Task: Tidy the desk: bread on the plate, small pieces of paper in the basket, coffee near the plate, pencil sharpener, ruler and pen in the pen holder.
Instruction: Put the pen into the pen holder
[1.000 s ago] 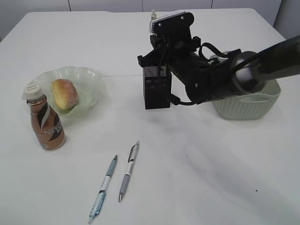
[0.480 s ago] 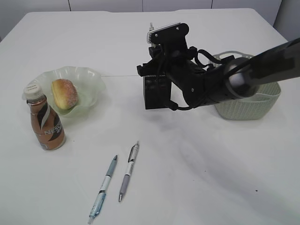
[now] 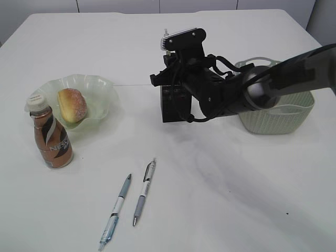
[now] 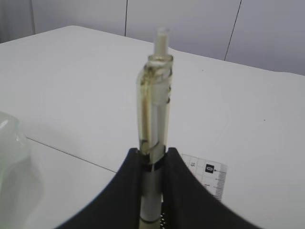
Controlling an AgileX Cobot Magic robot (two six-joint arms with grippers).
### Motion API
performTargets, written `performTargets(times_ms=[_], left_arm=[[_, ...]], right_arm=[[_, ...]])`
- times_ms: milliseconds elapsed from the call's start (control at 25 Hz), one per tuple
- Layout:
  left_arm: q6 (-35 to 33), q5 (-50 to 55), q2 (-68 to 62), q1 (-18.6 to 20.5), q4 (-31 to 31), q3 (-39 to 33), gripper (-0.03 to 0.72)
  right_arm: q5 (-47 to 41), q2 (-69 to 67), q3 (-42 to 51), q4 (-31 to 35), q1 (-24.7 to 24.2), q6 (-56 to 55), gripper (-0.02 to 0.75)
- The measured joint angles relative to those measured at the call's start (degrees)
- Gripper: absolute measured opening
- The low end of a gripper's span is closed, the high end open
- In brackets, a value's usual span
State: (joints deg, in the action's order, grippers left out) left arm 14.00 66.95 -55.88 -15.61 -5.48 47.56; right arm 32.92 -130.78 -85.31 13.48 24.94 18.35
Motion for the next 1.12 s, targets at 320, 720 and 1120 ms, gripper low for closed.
performTargets(times_ms=[320,720,1120], left_arm=[[0.00,-0.05,0.00,0.00,0.00,0.00,0.307],[0.00,-0.05,0.00,0.00,0.00,0.00,0.307],[0.00,-0.05,0.00,0.00,0.00,0.00,0.307]], right_arm=[[-1.84,0.00,-0.08,1.13,0.00,0.07,0.087],[-4.42,0.00,-0.21,6.85,0.00,0.07,0.125],[-13.16,0.00,-3.52,8.11,0.00,0.07,0.291]])
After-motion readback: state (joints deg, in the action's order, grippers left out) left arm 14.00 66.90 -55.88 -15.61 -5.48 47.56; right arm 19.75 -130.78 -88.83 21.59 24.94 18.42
